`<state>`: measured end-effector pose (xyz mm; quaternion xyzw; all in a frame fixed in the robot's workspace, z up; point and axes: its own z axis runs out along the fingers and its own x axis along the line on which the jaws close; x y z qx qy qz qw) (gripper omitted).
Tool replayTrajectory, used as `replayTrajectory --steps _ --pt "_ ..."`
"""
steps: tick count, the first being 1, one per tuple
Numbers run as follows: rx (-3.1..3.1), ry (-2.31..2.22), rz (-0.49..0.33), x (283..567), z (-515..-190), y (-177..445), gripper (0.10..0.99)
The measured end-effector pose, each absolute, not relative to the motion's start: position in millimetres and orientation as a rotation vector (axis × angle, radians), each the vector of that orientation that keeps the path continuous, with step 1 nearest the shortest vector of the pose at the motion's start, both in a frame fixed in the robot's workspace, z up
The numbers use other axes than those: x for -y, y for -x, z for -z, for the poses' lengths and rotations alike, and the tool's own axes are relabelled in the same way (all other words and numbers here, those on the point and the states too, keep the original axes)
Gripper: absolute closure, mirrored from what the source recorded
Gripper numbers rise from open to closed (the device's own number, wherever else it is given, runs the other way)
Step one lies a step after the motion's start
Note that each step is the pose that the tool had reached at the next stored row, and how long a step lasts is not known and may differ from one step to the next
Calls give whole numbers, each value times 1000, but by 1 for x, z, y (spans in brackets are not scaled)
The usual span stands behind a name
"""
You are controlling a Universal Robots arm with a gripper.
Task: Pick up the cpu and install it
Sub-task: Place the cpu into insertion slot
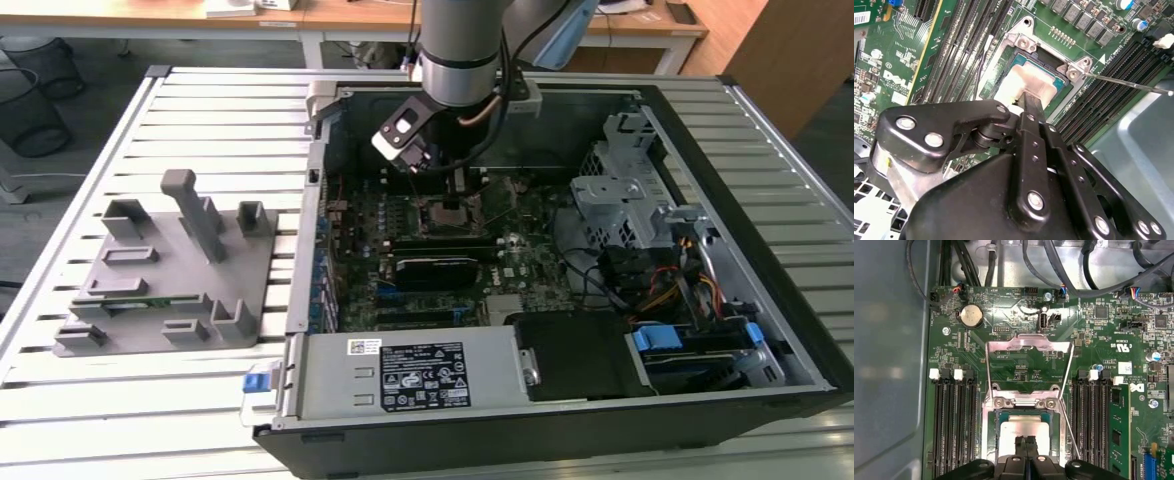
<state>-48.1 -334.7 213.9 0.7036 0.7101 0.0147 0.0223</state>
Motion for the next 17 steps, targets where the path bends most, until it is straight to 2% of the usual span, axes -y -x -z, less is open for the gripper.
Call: replayTrajectory --steps 17 --pt "-2200 -2180 -46 335 -218 48 980"
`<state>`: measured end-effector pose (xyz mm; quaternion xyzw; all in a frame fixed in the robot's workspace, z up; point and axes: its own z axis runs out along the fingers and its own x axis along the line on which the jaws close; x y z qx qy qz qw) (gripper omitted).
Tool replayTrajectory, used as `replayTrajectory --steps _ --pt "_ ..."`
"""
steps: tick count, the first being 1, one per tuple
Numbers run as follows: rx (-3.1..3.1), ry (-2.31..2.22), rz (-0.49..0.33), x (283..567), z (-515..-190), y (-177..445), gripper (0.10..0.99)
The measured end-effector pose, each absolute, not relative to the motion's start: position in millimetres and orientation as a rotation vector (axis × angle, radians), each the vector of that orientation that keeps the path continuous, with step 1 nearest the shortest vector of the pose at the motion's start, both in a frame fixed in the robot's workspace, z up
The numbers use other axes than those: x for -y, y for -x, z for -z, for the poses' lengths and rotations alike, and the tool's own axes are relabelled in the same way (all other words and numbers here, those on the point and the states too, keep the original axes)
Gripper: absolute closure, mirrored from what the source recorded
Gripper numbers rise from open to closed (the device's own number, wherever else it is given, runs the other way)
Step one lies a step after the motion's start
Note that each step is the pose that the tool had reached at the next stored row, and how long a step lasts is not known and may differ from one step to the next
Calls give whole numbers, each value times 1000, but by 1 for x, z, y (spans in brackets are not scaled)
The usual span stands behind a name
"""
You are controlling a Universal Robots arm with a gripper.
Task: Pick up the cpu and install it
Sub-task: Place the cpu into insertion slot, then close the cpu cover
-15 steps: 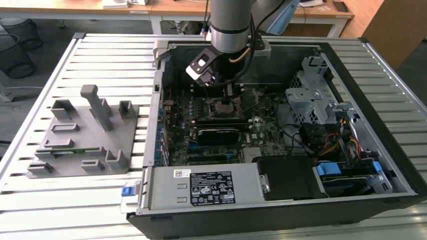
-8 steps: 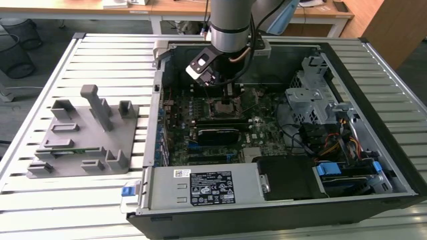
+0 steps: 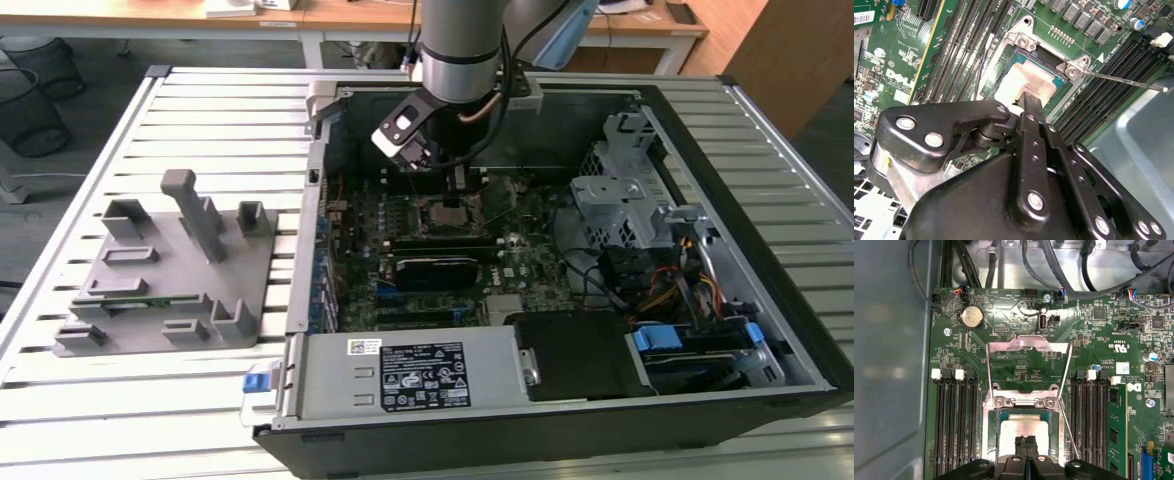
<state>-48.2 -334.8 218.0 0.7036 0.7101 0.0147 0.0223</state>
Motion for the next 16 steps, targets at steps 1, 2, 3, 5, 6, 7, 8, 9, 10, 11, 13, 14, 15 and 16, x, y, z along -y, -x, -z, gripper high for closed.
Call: replayTrajectory --steps 1,2,3,5,6,7,8,9,10,11,13,14,15,16 --pt "-2200 -2180 -45 335 -218 48 980" --pt "-2200 -2180 -46 335 -218 48 980" --pt "-2200 -2179 -45 335 -218 48 980" --pt "-2200 -2179 -45 335 -219 48 980" --pt "-2199 -2180 -45 335 -219 48 980" --pt "-2199 -2180 -45 335 -219 48 980" --pt "-2199 -2180 -45 335 -219 48 980" --pt "-2199 -2180 -45 335 -219 48 980" --pt "-2199 -2180 -45 335 -219 48 980" --pt "-2199 -2180 -45 335 -219 48 980" --pt "-2199 -2180 -45 335 -220 48 980" --pt "-2199 -2180 -45 335 -220 48 980" --pt "-2199 -2180 -45 335 -220 48 980" --pt "-2199 -2180 -45 335 -220 48 980"
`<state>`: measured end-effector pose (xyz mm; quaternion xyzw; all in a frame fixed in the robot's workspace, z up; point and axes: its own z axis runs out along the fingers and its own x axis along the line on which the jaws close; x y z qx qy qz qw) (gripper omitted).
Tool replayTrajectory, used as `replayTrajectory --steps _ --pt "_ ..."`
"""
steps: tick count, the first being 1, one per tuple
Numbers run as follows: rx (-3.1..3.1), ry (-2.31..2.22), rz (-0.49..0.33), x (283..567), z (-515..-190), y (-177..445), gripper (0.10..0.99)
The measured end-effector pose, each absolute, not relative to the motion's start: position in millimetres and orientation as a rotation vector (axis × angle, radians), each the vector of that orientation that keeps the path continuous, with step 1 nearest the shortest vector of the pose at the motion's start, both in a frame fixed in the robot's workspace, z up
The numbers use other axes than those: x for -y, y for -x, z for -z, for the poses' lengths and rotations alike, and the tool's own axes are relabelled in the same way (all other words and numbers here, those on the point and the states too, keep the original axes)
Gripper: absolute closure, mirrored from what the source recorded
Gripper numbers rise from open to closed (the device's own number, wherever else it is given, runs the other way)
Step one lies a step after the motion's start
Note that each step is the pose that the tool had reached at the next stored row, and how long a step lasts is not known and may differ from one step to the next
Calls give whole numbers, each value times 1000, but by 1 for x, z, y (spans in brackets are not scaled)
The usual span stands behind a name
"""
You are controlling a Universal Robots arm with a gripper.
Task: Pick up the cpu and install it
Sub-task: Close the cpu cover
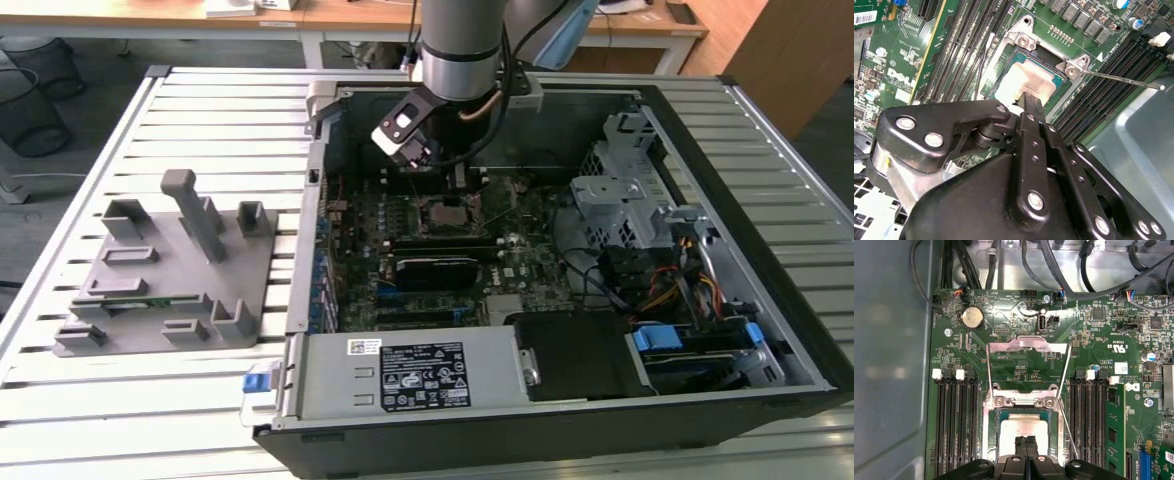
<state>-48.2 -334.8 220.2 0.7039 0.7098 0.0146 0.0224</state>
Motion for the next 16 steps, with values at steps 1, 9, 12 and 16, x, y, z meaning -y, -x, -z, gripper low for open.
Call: replayTrajectory --steps 1,9,12,16 --pt "-2199 -2180 -45 335 -220 48 980" --pt "-2199 -2180 -45 335 -222 48 980" --pt "-2199 -2180 -45 335 -222 48 980" --pt "-2199 -2180 -45 335 -223 48 980"
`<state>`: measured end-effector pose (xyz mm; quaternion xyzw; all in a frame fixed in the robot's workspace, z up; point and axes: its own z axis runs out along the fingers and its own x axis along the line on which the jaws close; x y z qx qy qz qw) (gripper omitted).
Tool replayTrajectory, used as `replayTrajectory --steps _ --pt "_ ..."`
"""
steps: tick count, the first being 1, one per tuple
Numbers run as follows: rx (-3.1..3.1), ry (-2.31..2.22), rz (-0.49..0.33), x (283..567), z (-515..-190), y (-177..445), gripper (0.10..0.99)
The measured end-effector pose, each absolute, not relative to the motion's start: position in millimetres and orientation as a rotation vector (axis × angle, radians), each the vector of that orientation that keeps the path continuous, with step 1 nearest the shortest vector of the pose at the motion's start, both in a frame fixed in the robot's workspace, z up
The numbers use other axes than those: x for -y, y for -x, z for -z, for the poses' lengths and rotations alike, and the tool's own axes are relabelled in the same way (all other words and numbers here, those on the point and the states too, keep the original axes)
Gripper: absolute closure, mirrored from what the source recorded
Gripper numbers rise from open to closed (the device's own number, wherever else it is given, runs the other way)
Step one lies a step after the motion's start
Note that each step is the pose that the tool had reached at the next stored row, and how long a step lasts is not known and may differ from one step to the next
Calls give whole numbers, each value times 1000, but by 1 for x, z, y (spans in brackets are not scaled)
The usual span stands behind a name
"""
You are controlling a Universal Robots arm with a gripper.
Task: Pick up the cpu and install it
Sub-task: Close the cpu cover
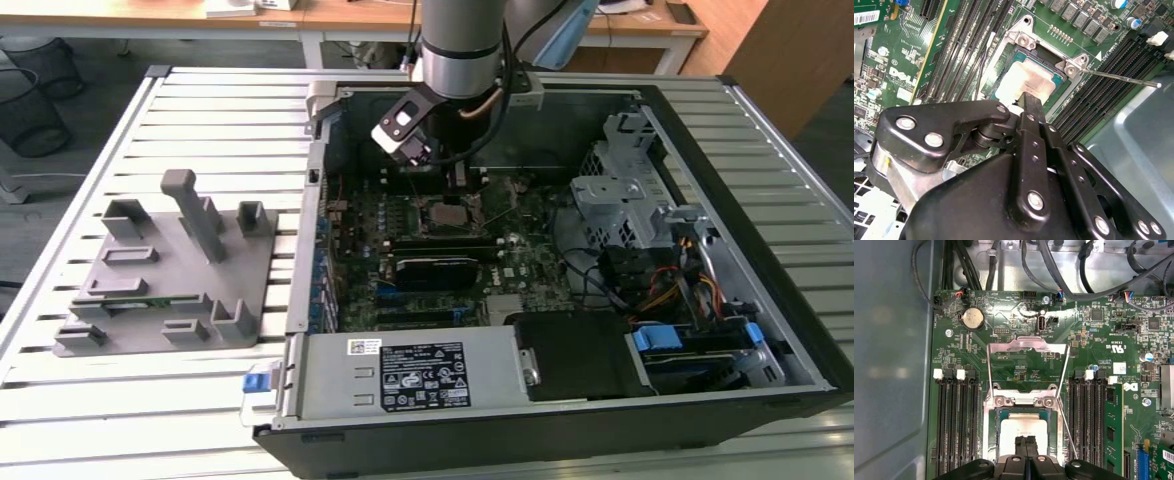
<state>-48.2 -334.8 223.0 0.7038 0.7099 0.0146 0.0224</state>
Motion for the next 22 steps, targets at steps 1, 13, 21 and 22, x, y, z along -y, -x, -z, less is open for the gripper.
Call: replayTrajectory --steps 1,13,21,22 --pt "-2199 -2180 -45 335 -223 48 980" --pt "-2199 -2180 -45 335 -226 48 980" --pt "-2199 -2180 -45 334 -232 48 980" --pt "-2199 -2180 -45 335 -232 48 980"
